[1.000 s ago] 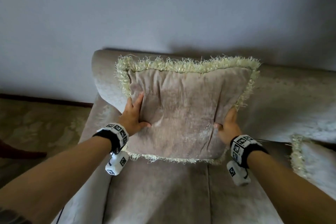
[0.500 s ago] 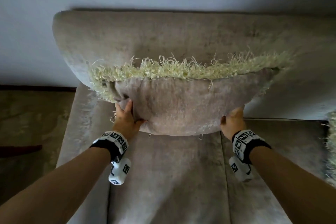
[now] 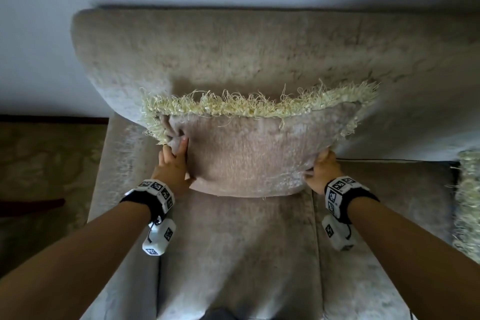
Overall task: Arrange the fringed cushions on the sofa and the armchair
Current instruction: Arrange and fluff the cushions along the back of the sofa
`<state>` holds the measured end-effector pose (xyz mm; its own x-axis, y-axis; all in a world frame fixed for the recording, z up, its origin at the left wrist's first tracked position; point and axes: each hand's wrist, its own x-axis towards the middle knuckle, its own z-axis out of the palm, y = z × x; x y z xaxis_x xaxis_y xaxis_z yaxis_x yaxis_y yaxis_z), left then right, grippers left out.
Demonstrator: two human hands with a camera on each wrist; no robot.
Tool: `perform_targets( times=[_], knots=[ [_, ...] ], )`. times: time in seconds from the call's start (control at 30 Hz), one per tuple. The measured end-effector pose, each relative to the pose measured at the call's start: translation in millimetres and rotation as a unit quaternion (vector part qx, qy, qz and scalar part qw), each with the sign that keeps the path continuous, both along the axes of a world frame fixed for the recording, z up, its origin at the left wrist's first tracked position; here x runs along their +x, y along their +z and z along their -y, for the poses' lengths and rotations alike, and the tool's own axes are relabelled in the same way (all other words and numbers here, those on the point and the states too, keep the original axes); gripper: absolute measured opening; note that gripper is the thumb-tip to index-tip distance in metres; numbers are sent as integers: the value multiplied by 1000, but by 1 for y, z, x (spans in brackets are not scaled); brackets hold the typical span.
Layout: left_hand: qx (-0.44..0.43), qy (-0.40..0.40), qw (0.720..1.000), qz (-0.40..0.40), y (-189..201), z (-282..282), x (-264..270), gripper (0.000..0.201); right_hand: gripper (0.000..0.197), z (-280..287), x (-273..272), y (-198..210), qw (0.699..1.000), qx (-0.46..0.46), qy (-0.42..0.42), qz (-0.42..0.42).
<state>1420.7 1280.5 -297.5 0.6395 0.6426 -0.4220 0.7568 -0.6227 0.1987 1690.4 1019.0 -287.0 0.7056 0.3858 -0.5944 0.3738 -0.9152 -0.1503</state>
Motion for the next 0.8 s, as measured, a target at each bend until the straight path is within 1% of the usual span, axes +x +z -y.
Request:
perform_targets(
  times=[0.07,0.13,0.17,0.2,0.27,0.3,0.33,0.37,0.4,0.43,0.47,0.53,0.6,0.7,0.8],
  knots=[
    [-18,-37,998,-53,19,-6,-5,124,88,0,-1,22,999,-35,15,-27],
    [-16,-57,996,-70,46,-11,-12,118,78,3,-5,52,999,-18,4,-36],
    [-8,-63,996,-65,60,-11,-12,109,70,5,-7,68,1000,-1,9,-22],
    [0,-72,996,-50,72,-11,-12,93,63,8,-8,82,1000,16,14,-3],
    [31,-109,993,17,95,-5,-9,51,55,11,-13,110,998,49,29,24],
    [52,-135,988,61,104,0,-5,37,54,11,-16,121,996,71,49,37],
    [69,-168,977,112,111,5,-1,33,55,9,-19,130,991,100,70,55],
    [82,-208,962,157,115,12,5,36,56,6,-22,138,984,129,95,74],
    [96,-250,946,182,118,18,13,42,58,2,-25,144,977,151,123,92],
    [109,-287,934,185,122,26,23,50,61,-3,-28,149,970,160,153,103],
    [111,-305,932,159,124,34,32,58,65,-8,-31,150,965,157,182,108],
    [99,-289,949,82,122,43,44,68,74,-14,-38,144,964,109,228,83],
    [85,-268,960,22,112,42,48,71,80,-16,-43,132,966,36,249,57],
    [86,-256,962,-23,101,32,45,73,93,-18,-51,118,963,-35,261,59],
    [83,-254,962,-49,102,25,41,74,96,-23,-57,118,964,-61,255,46]
  ],
)
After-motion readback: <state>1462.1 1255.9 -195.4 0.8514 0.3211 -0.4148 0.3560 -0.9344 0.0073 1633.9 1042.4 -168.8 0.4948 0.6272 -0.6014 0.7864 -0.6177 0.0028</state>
